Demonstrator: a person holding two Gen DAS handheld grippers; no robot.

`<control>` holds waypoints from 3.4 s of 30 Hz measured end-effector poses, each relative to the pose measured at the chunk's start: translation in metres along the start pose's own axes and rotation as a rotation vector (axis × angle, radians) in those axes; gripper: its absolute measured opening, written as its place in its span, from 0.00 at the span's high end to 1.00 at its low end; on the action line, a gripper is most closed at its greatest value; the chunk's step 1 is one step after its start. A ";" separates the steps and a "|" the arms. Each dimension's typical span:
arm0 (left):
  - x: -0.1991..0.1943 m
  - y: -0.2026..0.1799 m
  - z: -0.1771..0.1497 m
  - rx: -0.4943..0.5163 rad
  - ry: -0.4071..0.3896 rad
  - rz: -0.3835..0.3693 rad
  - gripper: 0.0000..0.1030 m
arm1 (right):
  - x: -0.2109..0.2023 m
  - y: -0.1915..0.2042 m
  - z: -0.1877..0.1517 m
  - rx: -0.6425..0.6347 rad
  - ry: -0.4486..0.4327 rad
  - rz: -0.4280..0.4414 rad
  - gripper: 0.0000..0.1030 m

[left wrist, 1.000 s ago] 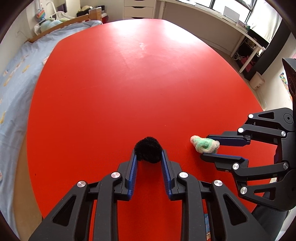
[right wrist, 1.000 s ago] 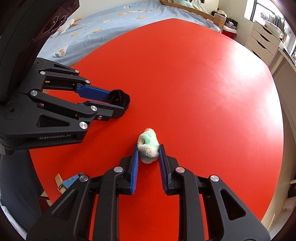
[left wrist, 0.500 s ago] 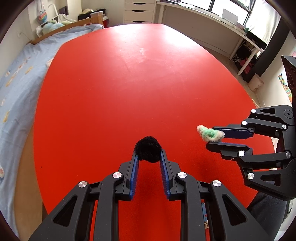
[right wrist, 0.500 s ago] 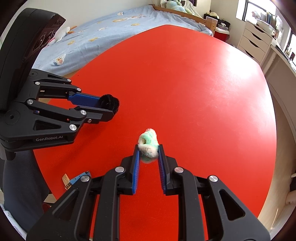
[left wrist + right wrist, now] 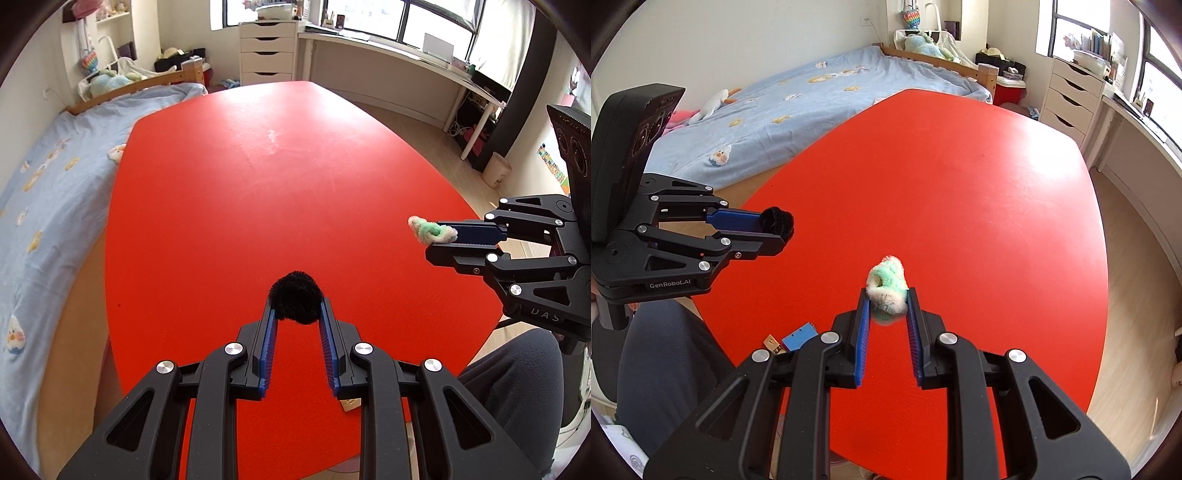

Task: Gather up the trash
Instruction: 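Carry the sock bundle and black glove down over the pink bin, then open both tools to drop the sock and glove into the bin, then move both open tools back over the red table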

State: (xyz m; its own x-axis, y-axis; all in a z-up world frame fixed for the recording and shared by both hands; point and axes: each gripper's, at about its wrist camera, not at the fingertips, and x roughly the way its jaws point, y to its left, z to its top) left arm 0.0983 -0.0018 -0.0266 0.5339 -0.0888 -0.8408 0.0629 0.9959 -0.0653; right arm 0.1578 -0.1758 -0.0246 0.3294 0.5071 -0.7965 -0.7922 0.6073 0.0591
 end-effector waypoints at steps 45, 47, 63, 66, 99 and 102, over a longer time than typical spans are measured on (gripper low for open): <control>-0.085 -0.056 -0.123 0.010 -0.046 -0.154 0.78 | -0.104 0.093 -0.137 0.037 -0.054 0.121 0.82; -0.085 -0.057 -0.123 0.013 -0.047 -0.156 0.78 | -0.104 0.093 -0.137 0.039 -0.053 0.121 0.82; -0.081 -0.057 -0.127 0.016 -0.038 -0.181 0.75 | -0.100 0.095 -0.139 0.042 -0.046 0.138 0.80; -0.079 -0.055 -0.127 0.008 -0.034 -0.173 0.53 | -0.099 0.095 -0.140 0.040 -0.040 0.134 0.59; -0.075 -0.031 -0.114 -0.096 -0.027 -0.132 0.07 | -0.090 0.080 -0.139 0.078 -0.034 0.147 0.03; -0.073 -0.028 -0.107 -0.091 -0.029 -0.130 0.07 | -0.088 0.079 -0.137 0.072 -0.030 0.147 0.03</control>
State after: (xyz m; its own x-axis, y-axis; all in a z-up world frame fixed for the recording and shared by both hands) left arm -0.0324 -0.0212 -0.0211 0.5506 -0.2160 -0.8064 0.0566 0.9734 -0.2221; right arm -0.0039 -0.2561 -0.0321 0.2286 0.6112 -0.7577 -0.7944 0.5670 0.2176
